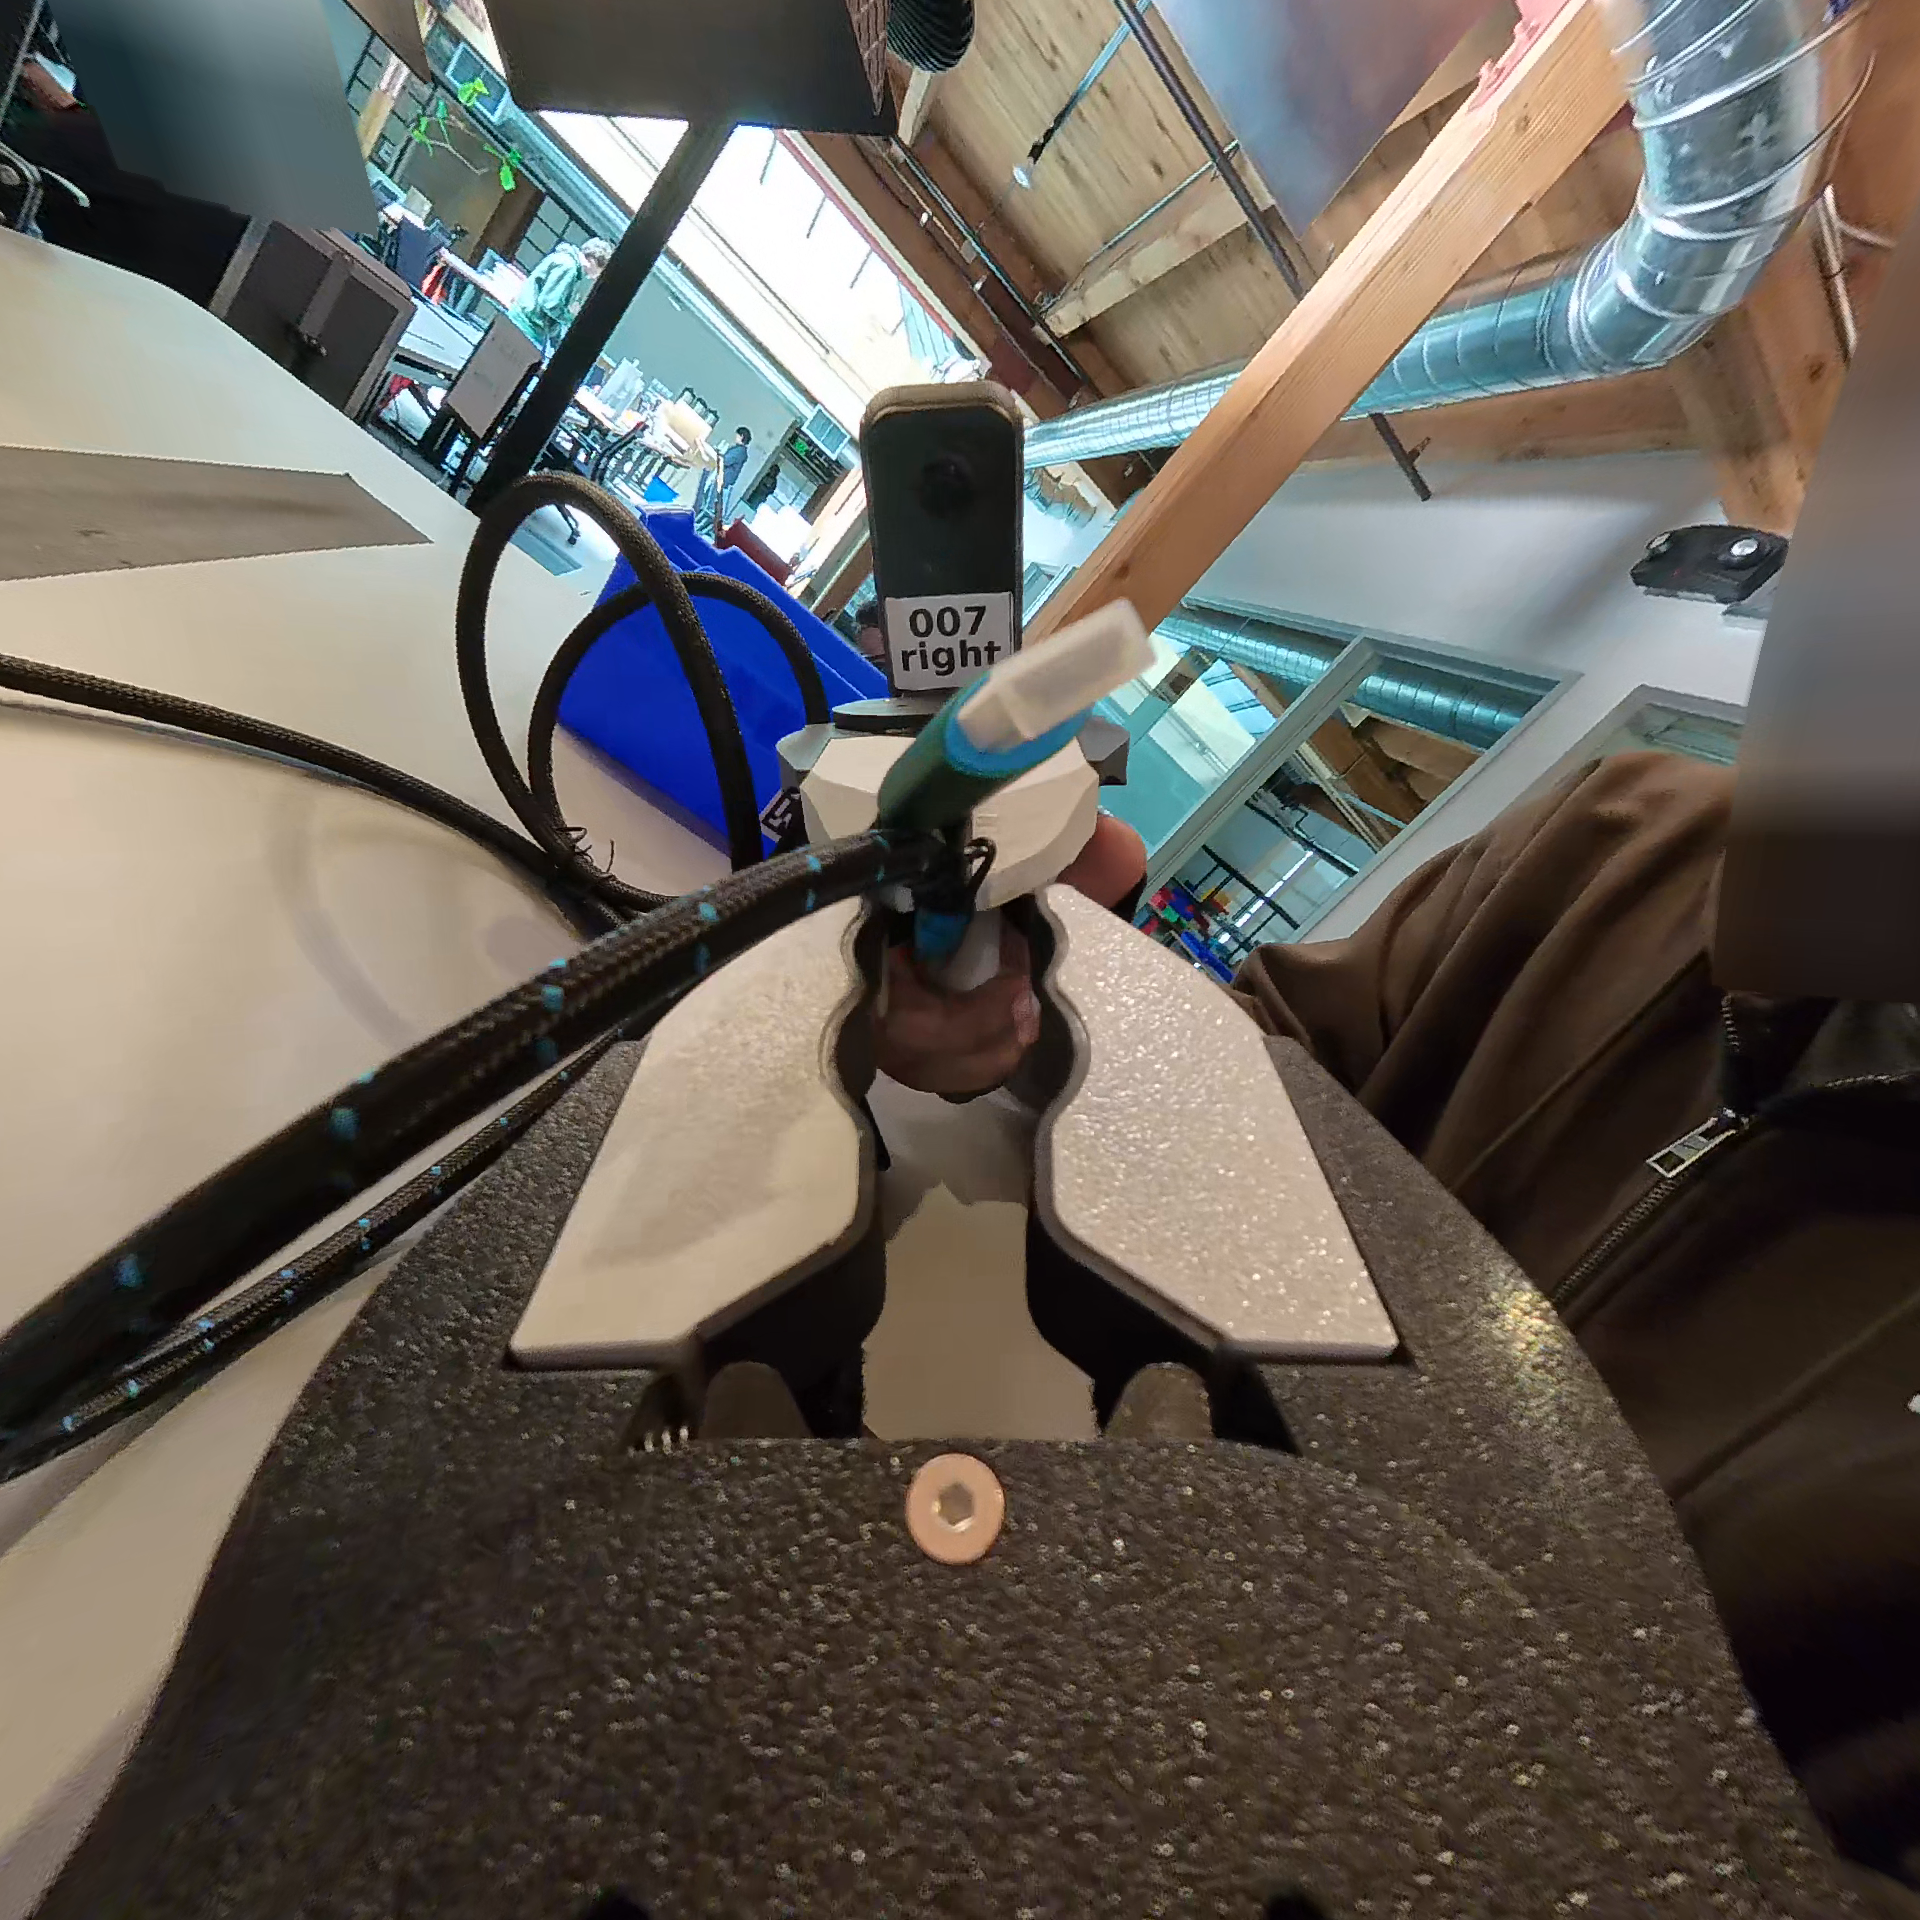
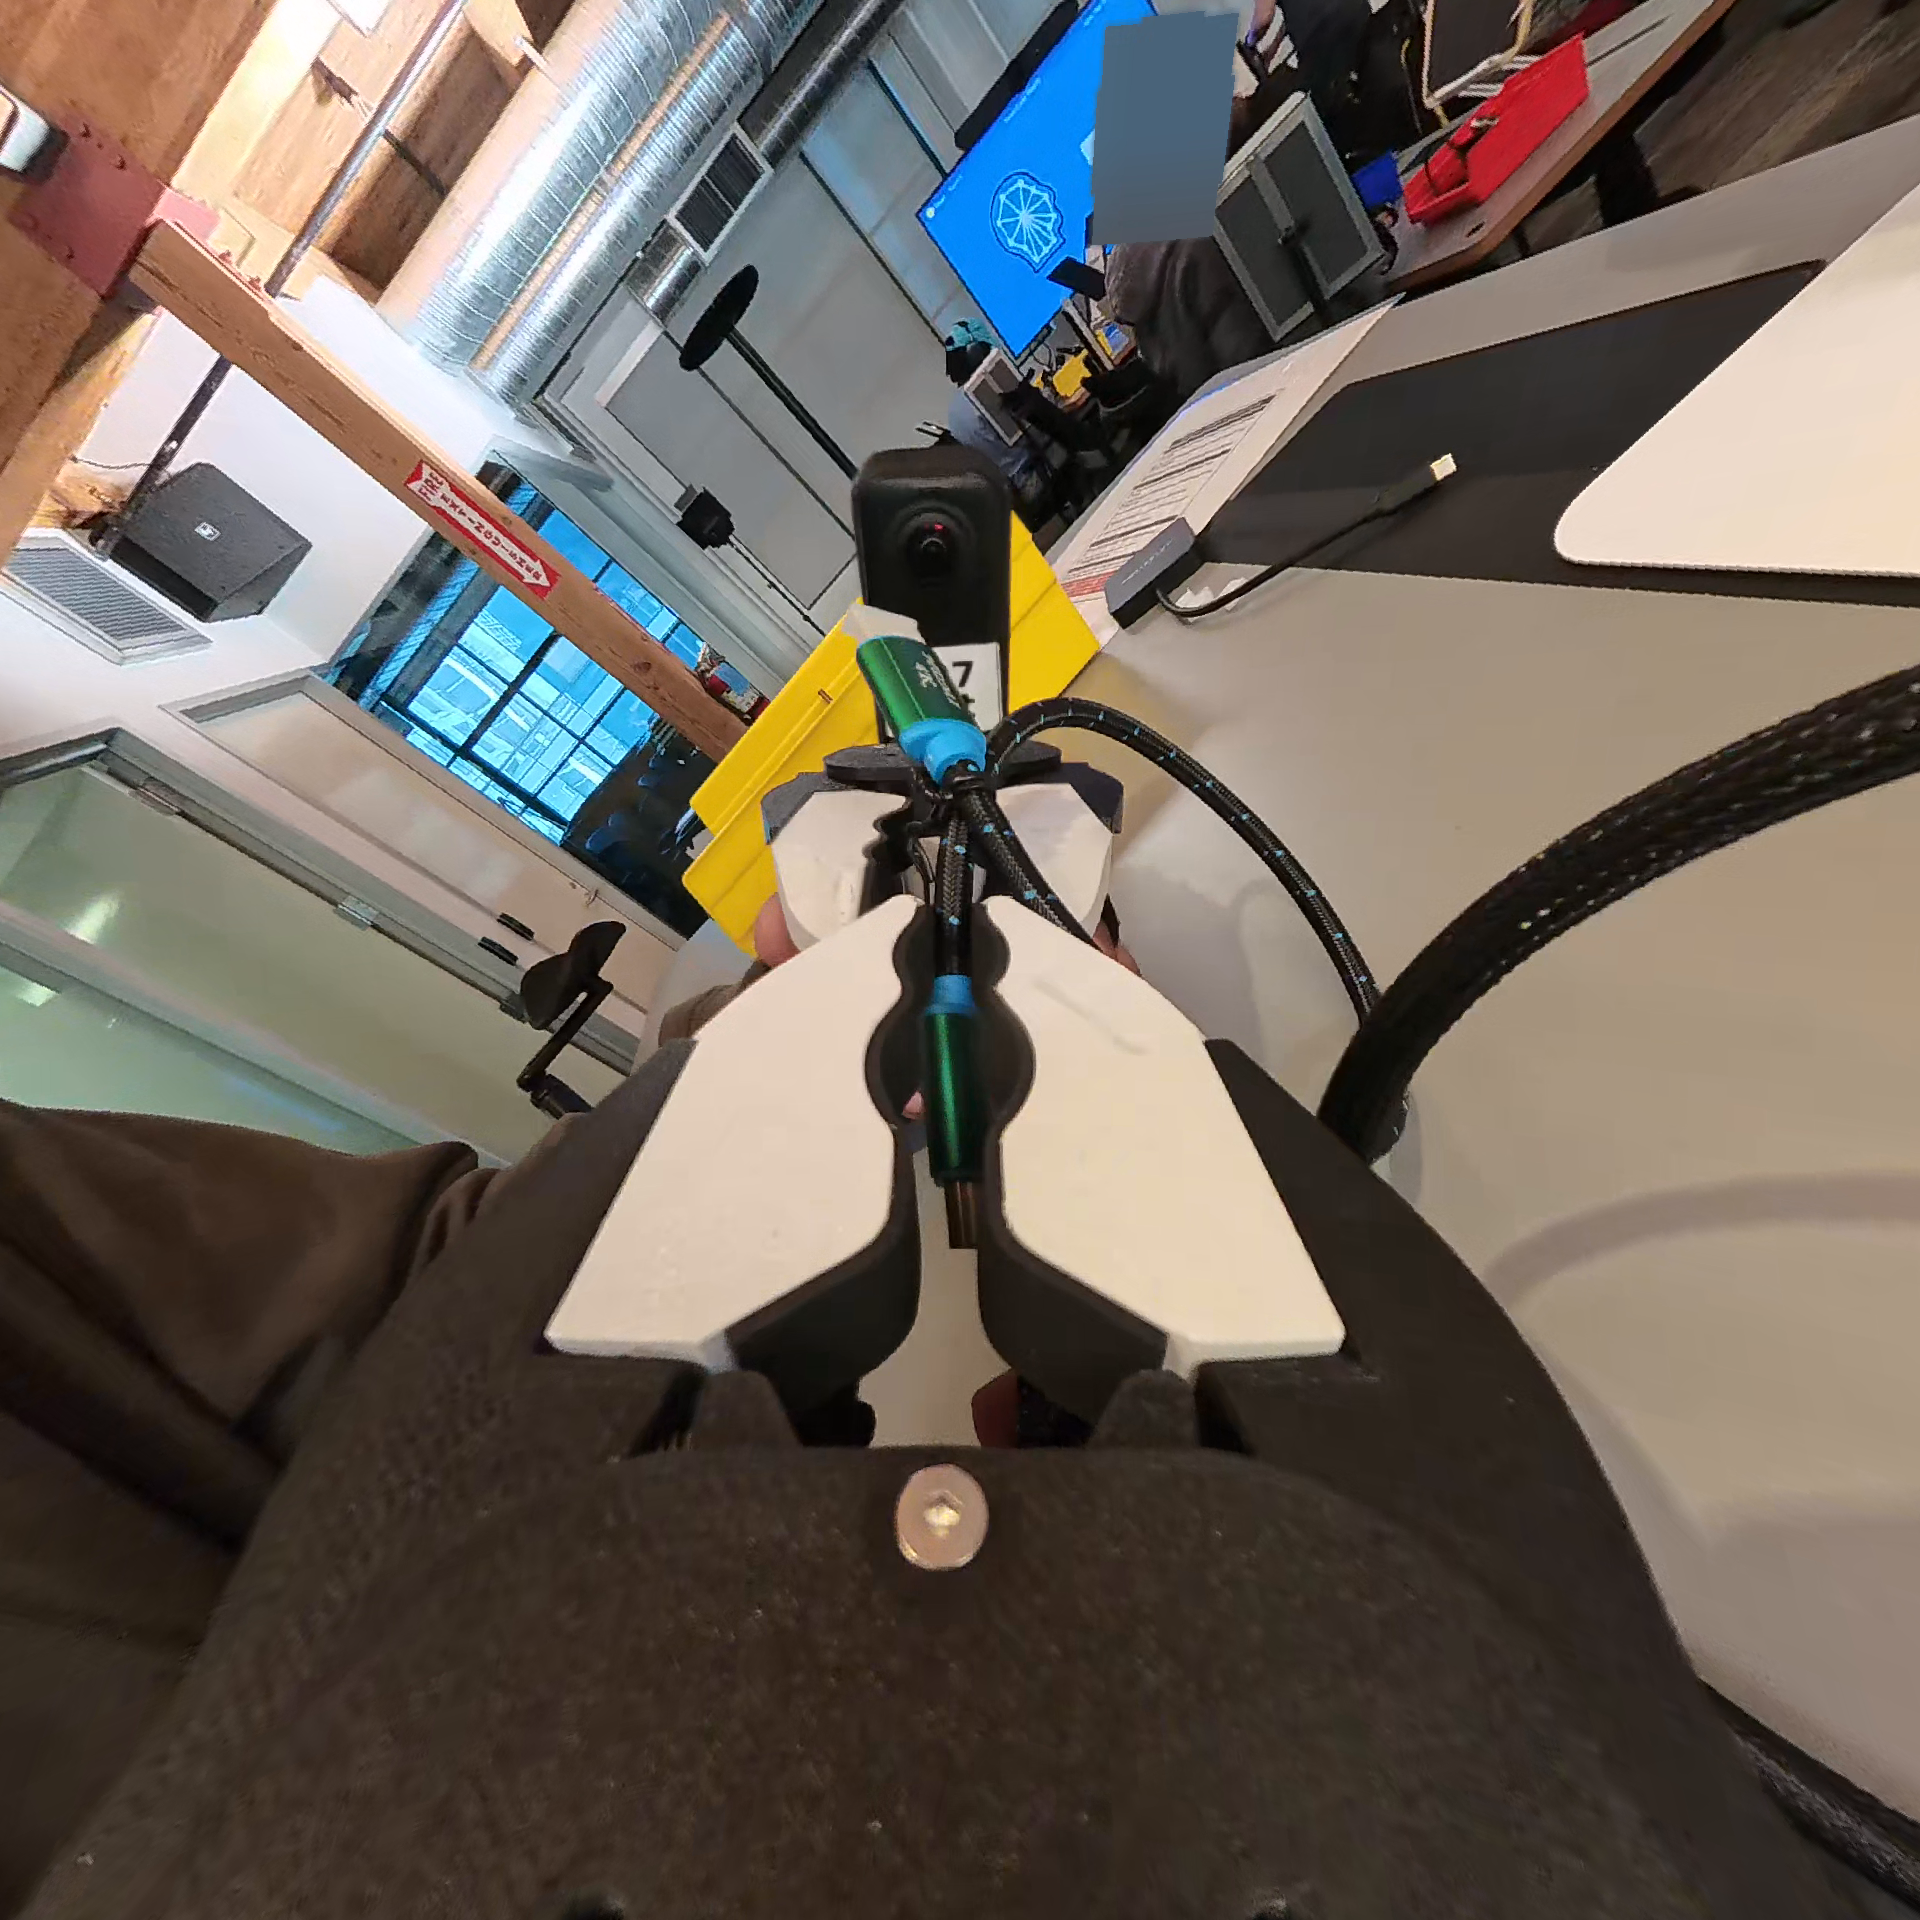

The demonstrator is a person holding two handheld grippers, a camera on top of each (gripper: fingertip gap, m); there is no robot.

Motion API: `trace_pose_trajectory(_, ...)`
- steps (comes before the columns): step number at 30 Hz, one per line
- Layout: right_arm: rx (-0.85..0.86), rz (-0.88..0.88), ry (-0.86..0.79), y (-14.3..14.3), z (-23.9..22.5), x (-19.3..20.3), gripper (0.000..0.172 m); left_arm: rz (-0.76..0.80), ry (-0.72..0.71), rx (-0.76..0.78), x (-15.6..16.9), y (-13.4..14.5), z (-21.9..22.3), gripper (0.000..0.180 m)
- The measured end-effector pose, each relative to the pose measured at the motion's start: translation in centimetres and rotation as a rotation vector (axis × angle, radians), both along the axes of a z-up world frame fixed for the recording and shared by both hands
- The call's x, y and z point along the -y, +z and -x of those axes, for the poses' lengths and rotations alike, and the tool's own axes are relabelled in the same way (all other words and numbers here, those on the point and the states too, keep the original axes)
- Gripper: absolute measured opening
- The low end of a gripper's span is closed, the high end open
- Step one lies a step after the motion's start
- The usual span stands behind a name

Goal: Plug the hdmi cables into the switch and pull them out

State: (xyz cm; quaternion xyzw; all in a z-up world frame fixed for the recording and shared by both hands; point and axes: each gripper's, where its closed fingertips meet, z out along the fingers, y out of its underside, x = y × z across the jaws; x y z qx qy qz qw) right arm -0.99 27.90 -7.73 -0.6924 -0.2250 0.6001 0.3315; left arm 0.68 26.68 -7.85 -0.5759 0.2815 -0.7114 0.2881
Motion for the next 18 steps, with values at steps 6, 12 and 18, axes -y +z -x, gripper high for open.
trace_pose_trajectory(6, 0.045, -0.023, -0.017, -0.4, -0.1, -0.2, 0.006, 0.049, 0.010, 0.025, -0.5, 0.1, 0.1, 0.033)
trace_pose_trajectory(12, 0.111, -0.080, -0.053, -1.0, 0.2, -0.4, 0.006, 0.090, 0.062, 0.023, -1.6, -0.2, 0.2, 0.020)
trace_pose_trajectory(18, 0.213, -0.263, -0.142, -0.8, -0.1, -1.0, 0.020, 0.096, 0.156, 0.021, -3.1, -0.4, 0.5, 0.011)
